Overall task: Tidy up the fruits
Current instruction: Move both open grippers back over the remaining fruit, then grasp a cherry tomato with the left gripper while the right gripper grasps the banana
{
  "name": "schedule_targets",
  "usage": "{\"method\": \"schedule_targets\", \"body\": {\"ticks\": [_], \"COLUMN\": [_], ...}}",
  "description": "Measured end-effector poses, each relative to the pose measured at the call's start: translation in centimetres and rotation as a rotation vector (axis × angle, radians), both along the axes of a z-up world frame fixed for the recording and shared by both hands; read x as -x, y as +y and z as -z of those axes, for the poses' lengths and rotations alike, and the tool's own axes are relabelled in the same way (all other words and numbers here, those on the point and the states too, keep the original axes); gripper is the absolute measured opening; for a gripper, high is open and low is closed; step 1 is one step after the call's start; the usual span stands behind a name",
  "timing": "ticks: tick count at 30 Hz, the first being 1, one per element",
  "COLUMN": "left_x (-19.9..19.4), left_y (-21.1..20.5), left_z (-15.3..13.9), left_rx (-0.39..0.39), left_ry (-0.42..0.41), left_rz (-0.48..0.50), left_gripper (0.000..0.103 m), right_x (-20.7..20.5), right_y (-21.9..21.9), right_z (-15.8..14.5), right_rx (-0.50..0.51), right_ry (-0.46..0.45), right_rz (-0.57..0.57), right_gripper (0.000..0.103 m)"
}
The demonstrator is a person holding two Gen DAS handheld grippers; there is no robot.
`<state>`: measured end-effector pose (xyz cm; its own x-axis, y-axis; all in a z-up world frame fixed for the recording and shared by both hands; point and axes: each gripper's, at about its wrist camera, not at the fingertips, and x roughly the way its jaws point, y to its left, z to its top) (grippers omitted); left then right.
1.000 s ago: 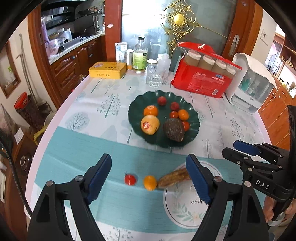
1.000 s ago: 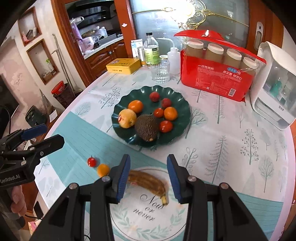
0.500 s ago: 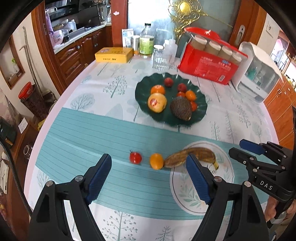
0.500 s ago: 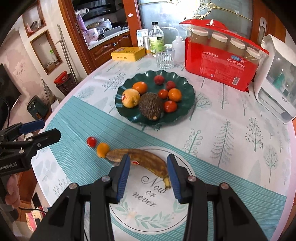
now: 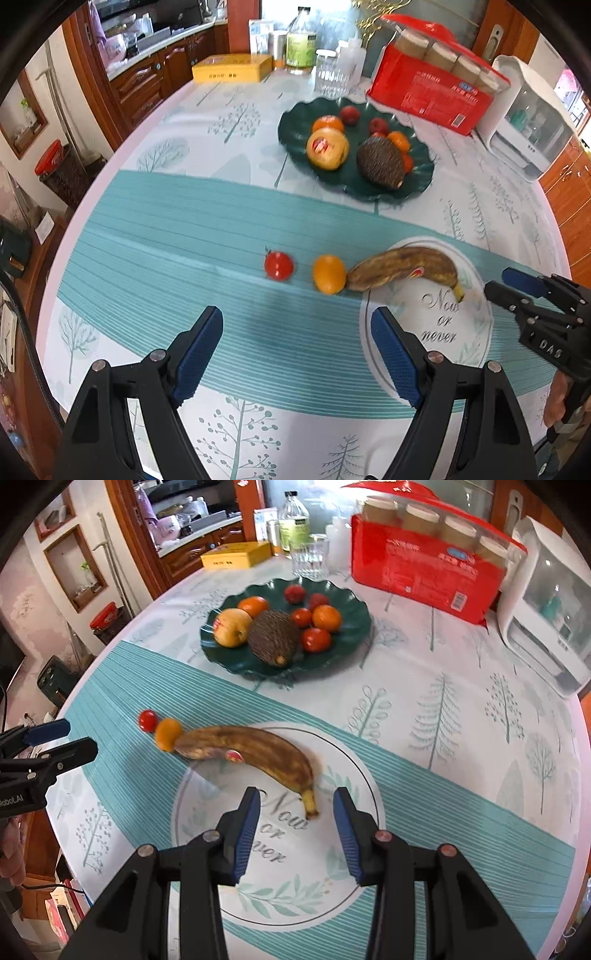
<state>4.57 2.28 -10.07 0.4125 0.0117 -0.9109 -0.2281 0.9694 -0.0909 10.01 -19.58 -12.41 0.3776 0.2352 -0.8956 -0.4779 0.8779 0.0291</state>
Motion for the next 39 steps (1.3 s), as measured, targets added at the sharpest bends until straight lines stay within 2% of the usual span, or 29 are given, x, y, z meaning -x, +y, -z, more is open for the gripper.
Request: {"method": "schedule_targets", "body": {"ticks": [5, 13, 16, 23, 26, 30, 33, 39], "left_x": [-0.3, -0.9, -1.3, -2.8, -3.2, -3.9, -4.5, -5.8], "left_y": [1.1, 2.7, 3.7, 5.2, 5.5, 5.7, 5.8, 5.6], "left_z": [2.4, 4.3, 4.8, 5.6, 6.0, 6.7, 7.1, 7.6], "left_rx": [0.053, 0.083, 0.08, 0.096, 0.109, 0.131, 0.151, 0.179], "left_ry": [0.047, 0.076, 0.081, 0.08, 0.082, 0.089, 0.095, 0.094], "left_rz": [-0.036, -0.086, -0.116, -0.131, -0.131, -0.128, -0.122, -0.108], "left_gripper": [0.081, 0.081, 0.081, 0.071, 0.069, 0.066, 0.06, 0.05], "right_x": [-0.1, -0.8, -1.1, -2.1, -2.8, -3.5, -3.9, -3.9], "right_y": [-0.2, 0.7, 1.9, 5.2, 6.2, 7.4, 8.3, 9.0], "right_z": [1.2, 2.4, 2.8, 3.9, 4.4, 4.9, 5.5, 6.2], "right_rx": [0.028, 0.051, 0.074, 0.16, 0.18, 0.159, 0.164, 0.169], "right_ry": [0.018, 0.031, 0.017, -0.069, -0.073, -0.05, -0.036, -0.027], "right_rz": [-0.007, -0.06, -0.118, -0.344, -0.405, -0.501, -0.557, -0.604], "right_gripper": [0.041, 0.041, 0.041, 0.041, 0.042, 0.053, 0.057, 0.058]}}
